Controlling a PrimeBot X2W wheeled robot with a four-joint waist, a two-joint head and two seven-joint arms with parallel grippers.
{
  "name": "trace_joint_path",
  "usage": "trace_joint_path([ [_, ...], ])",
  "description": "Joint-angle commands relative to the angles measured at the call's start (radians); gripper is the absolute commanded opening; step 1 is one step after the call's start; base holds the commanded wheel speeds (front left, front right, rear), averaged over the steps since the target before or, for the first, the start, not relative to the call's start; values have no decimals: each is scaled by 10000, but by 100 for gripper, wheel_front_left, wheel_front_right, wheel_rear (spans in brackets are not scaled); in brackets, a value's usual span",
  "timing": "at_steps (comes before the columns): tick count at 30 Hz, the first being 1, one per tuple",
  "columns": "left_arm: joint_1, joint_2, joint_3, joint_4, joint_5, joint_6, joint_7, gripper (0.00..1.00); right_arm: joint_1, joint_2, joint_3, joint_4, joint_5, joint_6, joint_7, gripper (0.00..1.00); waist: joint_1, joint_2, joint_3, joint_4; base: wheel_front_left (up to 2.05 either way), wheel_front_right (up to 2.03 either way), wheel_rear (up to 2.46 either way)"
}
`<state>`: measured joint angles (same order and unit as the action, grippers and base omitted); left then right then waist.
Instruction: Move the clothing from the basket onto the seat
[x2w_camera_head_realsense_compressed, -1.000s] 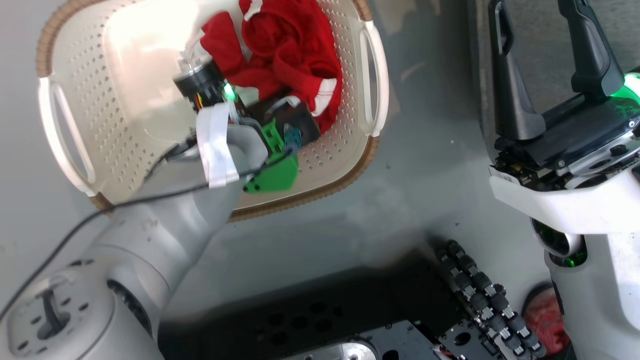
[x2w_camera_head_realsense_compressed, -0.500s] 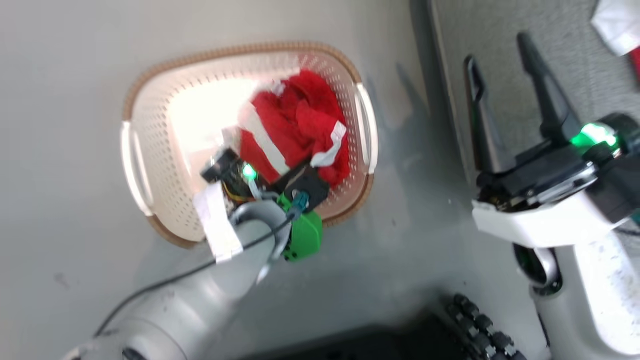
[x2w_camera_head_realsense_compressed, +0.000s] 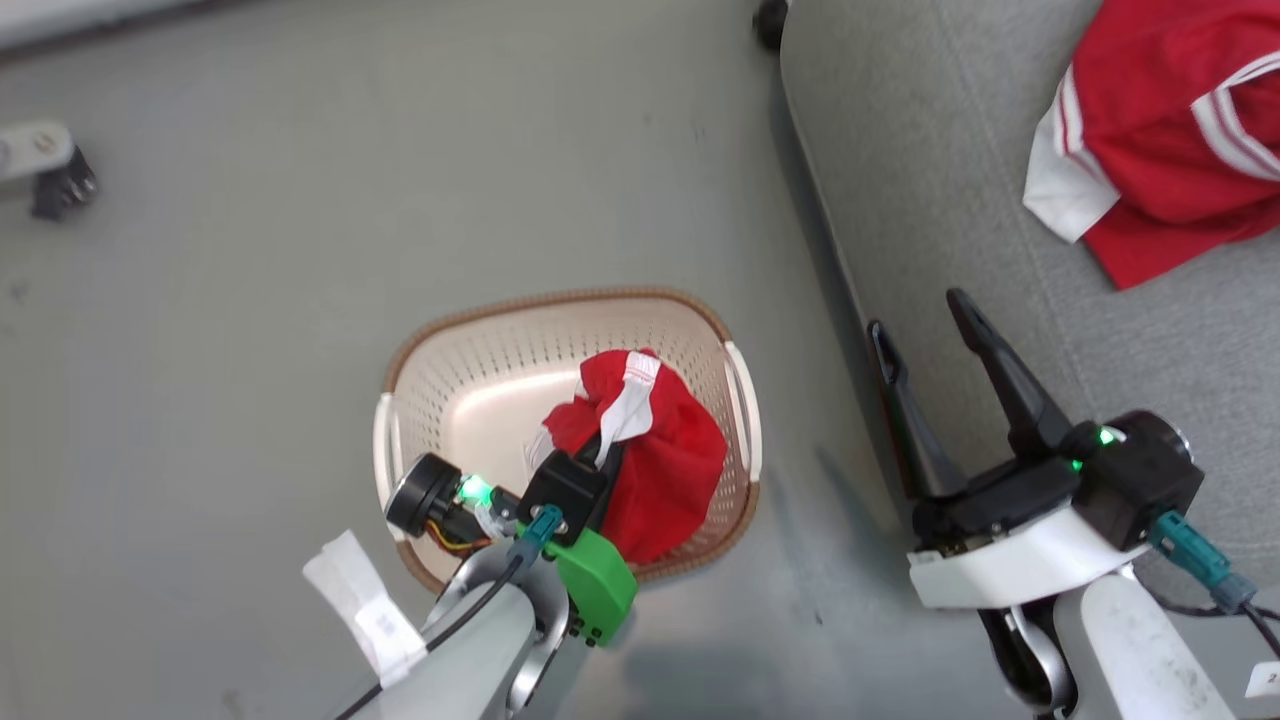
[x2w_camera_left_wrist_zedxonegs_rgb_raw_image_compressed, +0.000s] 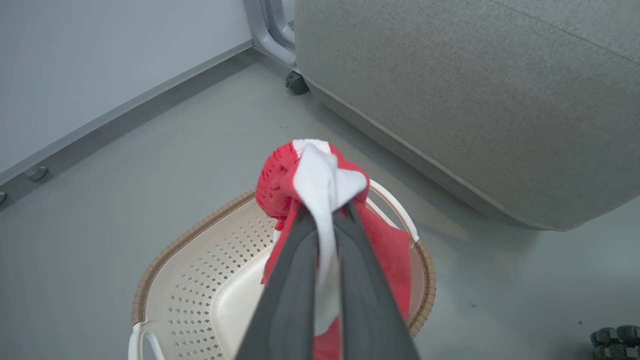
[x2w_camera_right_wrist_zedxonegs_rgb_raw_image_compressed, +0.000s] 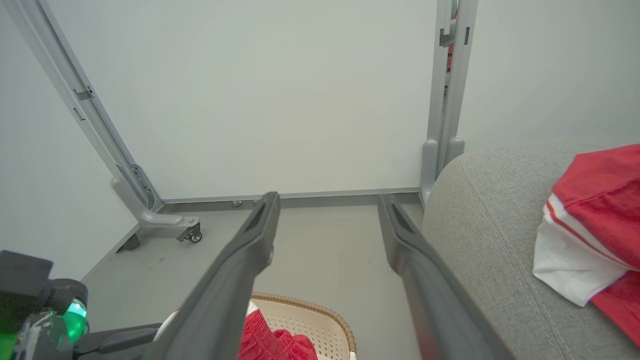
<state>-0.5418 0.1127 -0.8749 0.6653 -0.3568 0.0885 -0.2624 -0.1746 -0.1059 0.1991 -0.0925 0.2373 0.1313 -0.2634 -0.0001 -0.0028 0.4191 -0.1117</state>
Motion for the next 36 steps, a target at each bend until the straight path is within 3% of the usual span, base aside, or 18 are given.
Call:
trace_joint_path([
  [1,452,67,206,-275,147,90,-35,0,380,10,25,126,27,-11,-19,100,1,28,-2504,322,0,0,0],
  [7,1549,109,1133,-1502,388,142,-34,0,1273,30,144,467,50,-11,-19,100,1,28,-3853,271,0,0,0],
  [19,2206,137,2499,-3849,1056,-72,-34,0,2050,-34,263,554,-70,-11,-19,100,1,28,-4549,192,0,0,0],
  [36,2052,-370,2144,-5575,1402,-975,-35,0,945,-672,2434,909,916,-11,-19,100,1,28,-4451,455,0,0,0],
])
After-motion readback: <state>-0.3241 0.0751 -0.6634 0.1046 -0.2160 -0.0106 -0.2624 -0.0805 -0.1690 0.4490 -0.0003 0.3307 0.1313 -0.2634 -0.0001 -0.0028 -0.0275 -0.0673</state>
